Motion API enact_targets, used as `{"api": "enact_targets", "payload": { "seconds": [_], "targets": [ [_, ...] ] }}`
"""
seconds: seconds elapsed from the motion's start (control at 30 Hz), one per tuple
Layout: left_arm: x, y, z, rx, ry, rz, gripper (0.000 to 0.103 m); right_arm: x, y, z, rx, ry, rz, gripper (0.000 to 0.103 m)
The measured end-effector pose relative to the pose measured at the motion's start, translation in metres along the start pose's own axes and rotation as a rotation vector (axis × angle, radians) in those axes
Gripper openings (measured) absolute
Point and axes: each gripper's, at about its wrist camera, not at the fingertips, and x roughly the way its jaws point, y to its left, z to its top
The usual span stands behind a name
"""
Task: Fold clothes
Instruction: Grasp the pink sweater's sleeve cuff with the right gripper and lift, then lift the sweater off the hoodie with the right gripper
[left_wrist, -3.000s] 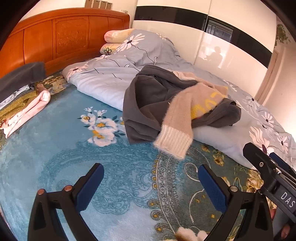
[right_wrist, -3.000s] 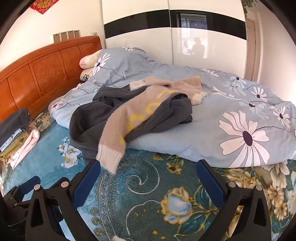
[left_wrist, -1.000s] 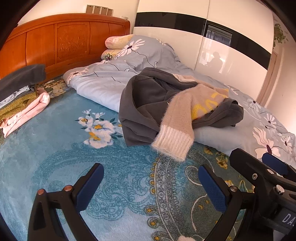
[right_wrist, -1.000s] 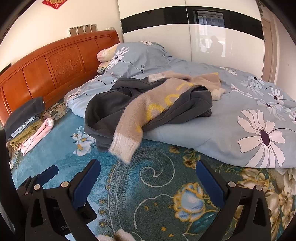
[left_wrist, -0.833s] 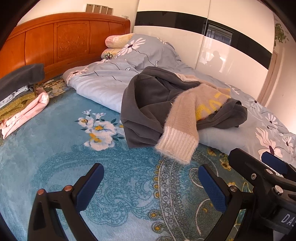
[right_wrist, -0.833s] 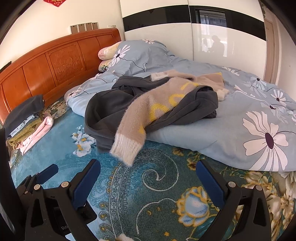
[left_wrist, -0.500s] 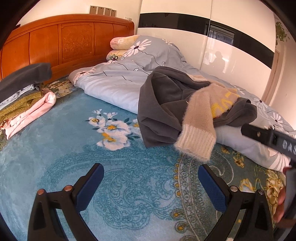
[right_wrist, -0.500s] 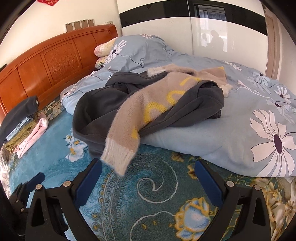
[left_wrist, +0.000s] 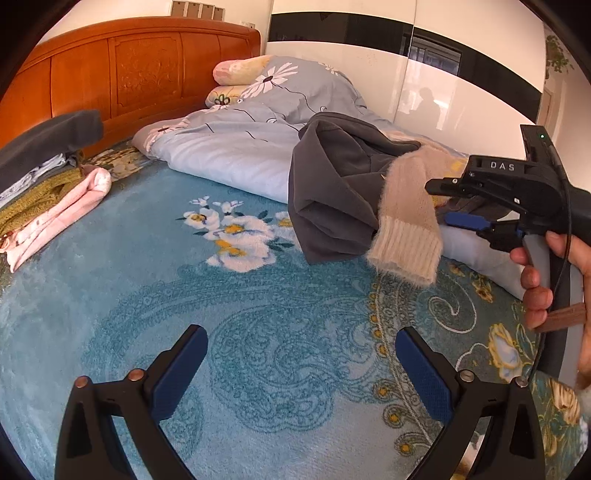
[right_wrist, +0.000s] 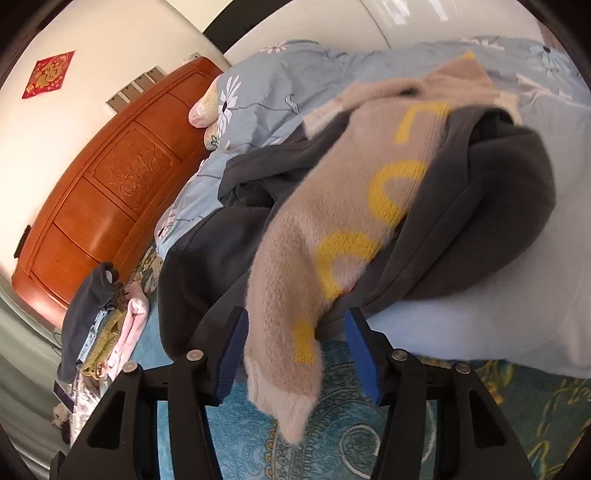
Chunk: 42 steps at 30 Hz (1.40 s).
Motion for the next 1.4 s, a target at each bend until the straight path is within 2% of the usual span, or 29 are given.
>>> {"api": "enact_targets", "payload": {
  "seconds": [0.07, 0.17, 0.33, 0.4, 0.57, 0.63, 0.7, 0.87, 0.97, 1.0, 1.03, 1.17, 1.27, 1.4],
  "targets": [
    [-0.001, 0.003, -0.002, -0.017, -0.013, 0.023, 0.103, 0.012, 0.005, -0.015, -0.028, 0.033, 0.036, 0.055],
    [0.003, 0.007, -0.004, -0.045, 0.012, 0.025, 0.103, 0.030, 0.011, -0.033, -0.061, 0.070, 0.046, 0.055],
    [0.005, 0.012, -0.009, -0.052, 0.052, 0.031, 0.103, 0.055, 0.008, -0.040, 0.002, 0.093, 0.035, 0.055],
    [0.004, 0.017, -0.011, -0.069, 0.059, 0.022, 0.103, 0.056, 0.006, -0.045, 0.039, 0.085, 0.074, 0.055],
    [0.002, 0.031, -0.013, -0.139, 0.072, -0.007, 0.103, 0.027, 0.016, -0.046, 0.072, -0.051, 0.256, 0.050],
    [0.001, 0.034, -0.014, -0.167, 0.077, -0.018, 0.103, 0.016, 0.020, -0.038, 0.098, -0.109, 0.296, 0.050],
    [0.001, 0.037, -0.014, -0.185, 0.082, -0.023, 0.103, 0.016, 0.020, -0.028, 0.133, -0.131, 0.313, 0.050],
    [-0.002, 0.042, -0.018, -0.172, 0.096, 0.000, 0.103, 0.028, 0.020, -0.002, 0.196, -0.174, 0.263, 0.043],
    [-0.006, 0.049, -0.022, -0.170, 0.097, 0.007, 0.103, 0.037, 0.008, 0.012, 0.283, -0.184, 0.231, 0.028],
    [-0.007, 0.051, -0.023, -0.171, 0.099, 0.009, 0.103, 0.037, 0.005, 0.016, 0.293, -0.187, 0.210, 0.019],
    [-0.009, 0.052, -0.024, -0.173, 0.102, 0.011, 0.103, 0.033, 0.004, 0.021, 0.290, -0.194, 0.194, 0.017],
    [-0.016, 0.056, -0.026, -0.193, 0.112, 0.006, 0.103, -0.002, 0.011, 0.044, 0.210, -0.247, 0.157, 0.010],
    [-0.023, 0.052, -0.025, -0.207, 0.111, -0.019, 0.103, -0.044, 0.032, 0.062, 0.079, -0.323, 0.156, 0.009],
    [-0.038, 0.037, -0.020, -0.191, 0.093, -0.039, 0.103, -0.113, 0.072, 0.075, -0.122, -0.426, 0.096, 0.009]
  ]
}}
